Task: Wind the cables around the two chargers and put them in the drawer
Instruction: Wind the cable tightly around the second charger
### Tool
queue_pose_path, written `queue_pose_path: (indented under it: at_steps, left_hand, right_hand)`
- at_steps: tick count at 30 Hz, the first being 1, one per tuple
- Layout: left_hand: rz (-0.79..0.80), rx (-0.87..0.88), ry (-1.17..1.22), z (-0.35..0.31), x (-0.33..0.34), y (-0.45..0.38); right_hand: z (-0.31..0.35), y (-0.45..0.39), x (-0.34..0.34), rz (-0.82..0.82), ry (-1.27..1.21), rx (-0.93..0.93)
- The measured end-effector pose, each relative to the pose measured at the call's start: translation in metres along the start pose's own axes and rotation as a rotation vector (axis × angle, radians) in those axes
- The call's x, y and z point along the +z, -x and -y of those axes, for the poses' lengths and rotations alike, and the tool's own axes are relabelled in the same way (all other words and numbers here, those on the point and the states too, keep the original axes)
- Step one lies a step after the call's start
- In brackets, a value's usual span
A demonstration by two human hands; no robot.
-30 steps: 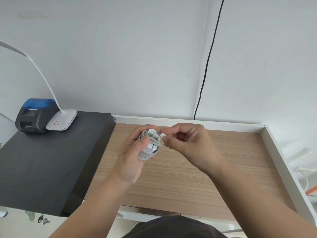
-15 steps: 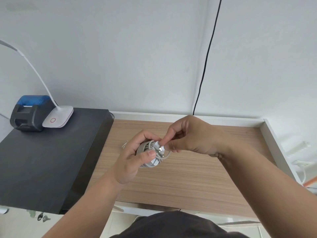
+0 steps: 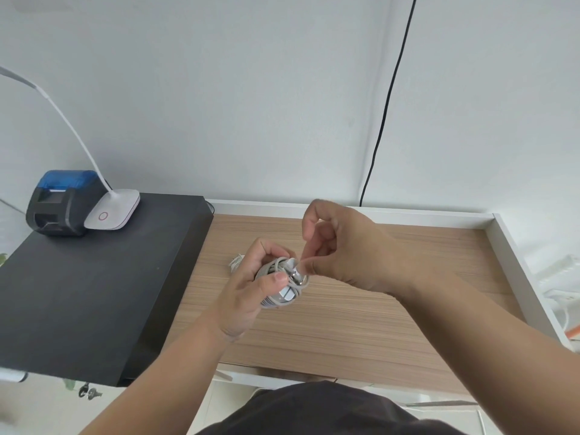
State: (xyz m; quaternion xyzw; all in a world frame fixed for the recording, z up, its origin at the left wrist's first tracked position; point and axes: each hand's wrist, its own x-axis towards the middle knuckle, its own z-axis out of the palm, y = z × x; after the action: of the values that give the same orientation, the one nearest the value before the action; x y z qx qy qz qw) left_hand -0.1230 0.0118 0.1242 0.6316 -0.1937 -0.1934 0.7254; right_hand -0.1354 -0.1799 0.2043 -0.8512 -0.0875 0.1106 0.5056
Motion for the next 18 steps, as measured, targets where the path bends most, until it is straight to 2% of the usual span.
queue_pose_path:
  at_steps: [9,15,18]
  left_hand:
    - [-0.011,-0.02,0.072,-0.004,0.0,-0.004]
    - [-0.033,-0.002,-0.019,0.003,-0.005,0.001]
    - [-0.134,0.025,0.049,0.004,-0.004,0.003]
  right_hand:
    - [0.003,0.008,0.005,-0.045,-0.008,-0.073]
    - [-0.003,0.008,0.017,-0.121,0.011,-0.04]
    - [-0.007,0.013,0.03,-0.095,-0.059,0.029]
